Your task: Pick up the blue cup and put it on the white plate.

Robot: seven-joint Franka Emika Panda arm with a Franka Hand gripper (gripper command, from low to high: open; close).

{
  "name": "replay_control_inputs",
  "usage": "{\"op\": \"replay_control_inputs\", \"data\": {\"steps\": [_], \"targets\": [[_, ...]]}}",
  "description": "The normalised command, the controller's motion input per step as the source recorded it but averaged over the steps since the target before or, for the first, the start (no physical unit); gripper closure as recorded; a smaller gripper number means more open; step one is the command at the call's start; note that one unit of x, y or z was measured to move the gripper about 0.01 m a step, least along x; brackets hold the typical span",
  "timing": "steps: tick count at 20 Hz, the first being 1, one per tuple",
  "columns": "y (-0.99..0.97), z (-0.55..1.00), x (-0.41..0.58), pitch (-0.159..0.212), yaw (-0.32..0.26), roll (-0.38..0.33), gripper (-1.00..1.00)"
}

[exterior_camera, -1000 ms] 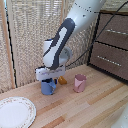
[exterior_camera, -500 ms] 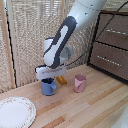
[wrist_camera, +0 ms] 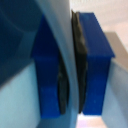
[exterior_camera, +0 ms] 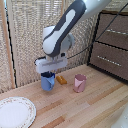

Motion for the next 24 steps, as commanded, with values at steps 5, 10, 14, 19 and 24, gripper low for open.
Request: {"op": "replay_control_inputs", "data": {"steps": [5, 10, 14, 19, 24], "targets": [[0.71, 0.63, 0.255, 0.104, 0.023, 0.102, 1.0], [0.87, 0.34, 0.342, 0.019, 0.0, 0.013, 1.0], [0.9, 0.16, 0.32, 0.0, -0.007, -0.028, 1.0], [0.89, 0.02, 0.197, 0.008, -0.001, -0.072, 1.0], [0.84, -0.08, 0.091, 0.048, 0.0, -0.145, 1.0]]}}
